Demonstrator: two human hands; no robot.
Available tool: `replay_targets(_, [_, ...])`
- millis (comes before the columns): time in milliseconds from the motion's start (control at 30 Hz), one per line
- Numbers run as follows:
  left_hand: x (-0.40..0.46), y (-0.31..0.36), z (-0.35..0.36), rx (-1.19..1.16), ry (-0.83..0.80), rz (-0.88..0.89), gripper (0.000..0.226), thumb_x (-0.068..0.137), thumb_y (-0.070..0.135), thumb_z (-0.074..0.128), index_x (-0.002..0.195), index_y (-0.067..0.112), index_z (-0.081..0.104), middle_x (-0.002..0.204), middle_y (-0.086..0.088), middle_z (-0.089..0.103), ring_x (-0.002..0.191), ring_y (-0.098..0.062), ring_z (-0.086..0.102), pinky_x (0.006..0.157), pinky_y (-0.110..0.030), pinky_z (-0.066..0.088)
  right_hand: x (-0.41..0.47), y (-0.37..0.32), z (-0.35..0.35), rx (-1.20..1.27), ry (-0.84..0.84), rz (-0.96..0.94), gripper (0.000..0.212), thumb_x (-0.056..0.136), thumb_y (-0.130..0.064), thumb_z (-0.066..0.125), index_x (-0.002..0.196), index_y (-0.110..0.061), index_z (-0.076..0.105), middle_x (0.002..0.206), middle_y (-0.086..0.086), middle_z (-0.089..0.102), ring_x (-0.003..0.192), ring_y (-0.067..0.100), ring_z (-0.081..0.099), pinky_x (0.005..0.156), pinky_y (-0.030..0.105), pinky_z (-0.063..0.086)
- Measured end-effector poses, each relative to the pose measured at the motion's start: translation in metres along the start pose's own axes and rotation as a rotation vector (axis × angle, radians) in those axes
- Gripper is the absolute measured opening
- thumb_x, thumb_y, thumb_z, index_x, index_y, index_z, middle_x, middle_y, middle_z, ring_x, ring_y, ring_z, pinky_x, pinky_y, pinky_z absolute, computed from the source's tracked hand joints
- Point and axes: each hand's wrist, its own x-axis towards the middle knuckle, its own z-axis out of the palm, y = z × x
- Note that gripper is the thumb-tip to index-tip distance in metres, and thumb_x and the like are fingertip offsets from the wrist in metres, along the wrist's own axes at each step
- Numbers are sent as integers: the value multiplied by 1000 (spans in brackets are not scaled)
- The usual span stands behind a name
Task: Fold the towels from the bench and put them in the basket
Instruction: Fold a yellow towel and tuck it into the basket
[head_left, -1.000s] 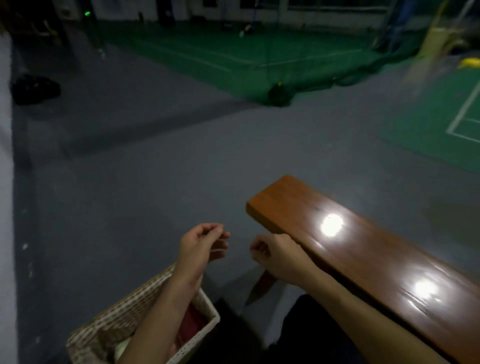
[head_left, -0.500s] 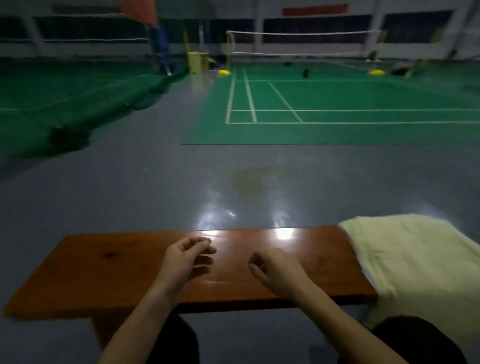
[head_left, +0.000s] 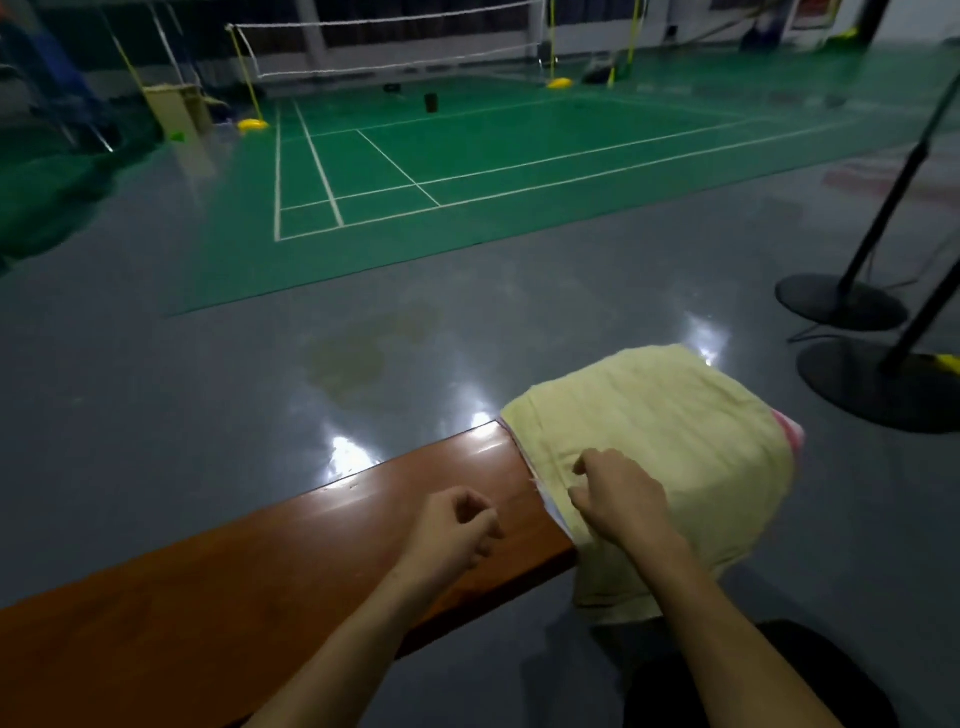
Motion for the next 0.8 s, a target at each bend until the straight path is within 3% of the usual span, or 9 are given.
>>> replay_targets(67, [19,7,27,56,-35,18,6,97,12,66,94,14,70,82,-5,76,65,-16,69,56,-26,54,4,6,1,-44,-10,30,36,95,-40,61,126,-23,58,125,6,57,115,30,58,89,40,54])
replay_targets(133, [41,15,48,99,-52,48,10,95,11,66,88,14,71,79,-4,75,67,-20,71,55,-33,58,7,12,4,-85,-12,79,30,97,-35,62,122,-20,55,127,9,52,117,31,54,86,39,50])
replay_targets(200, [64,24,65,143,-66,68,14,94,11,66,83,16,72,77,-2,76,70,-23,74,66,-44,65,9,11,7,-122,20,121,23,99,-26,56,120,-18,57,128,11,51,117,32,52,87,40,49])
replay_targets(233, [73,28,72,140,-63,51,11,94,13,67,84,16,72,79,-2,77,72,-22,74,67,-44,65,9,8,9,-143,34,124,22,100,-23,53,121,-18,59,129,11,52,118,32,52,89,41,49])
replay_targets(333, [90,38,91,-64,-24,-115,11,98,16,67,100,5,71,86,-8,72,61,-13,66,42,-22,46,10,0,13,-161,36,114,26,105,-16,46,125,-20,62,129,9,57,121,32,52,92,42,47])
replay_targets(400, [96,42,94,-240,-21,-245,15,97,17,70,99,2,70,78,-6,66,49,-8,57,38,-18,32,11,0,10,-151,36,108,25,106,-17,47,126,-20,62,129,8,59,121,31,54,92,42,47])
replay_targets(567, [97,48,87,-250,-103,-227,26,87,10,83,111,4,75,82,-10,70,54,-14,52,49,-25,38,1,-9,2,-58,119,18,27,106,-31,50,128,-16,57,127,9,58,119,31,57,91,41,51])
replay_targets(733, [92,52,73,-420,-153,-203,15,96,15,72,106,3,72,96,-14,69,88,-22,65,72,-34,53,-6,-27,13,27,306,-45,14,103,-25,57,116,-20,59,114,5,61,104,26,60,78,37,52])
replay_targets(800, [89,54,65,-520,-117,-142,10,96,2,67,100,10,64,85,-11,64,75,-18,63,66,-33,53,-4,-32,14,52,371,-101,13,98,-26,66,107,-20,60,105,4,61,94,25,62,70,37,53])
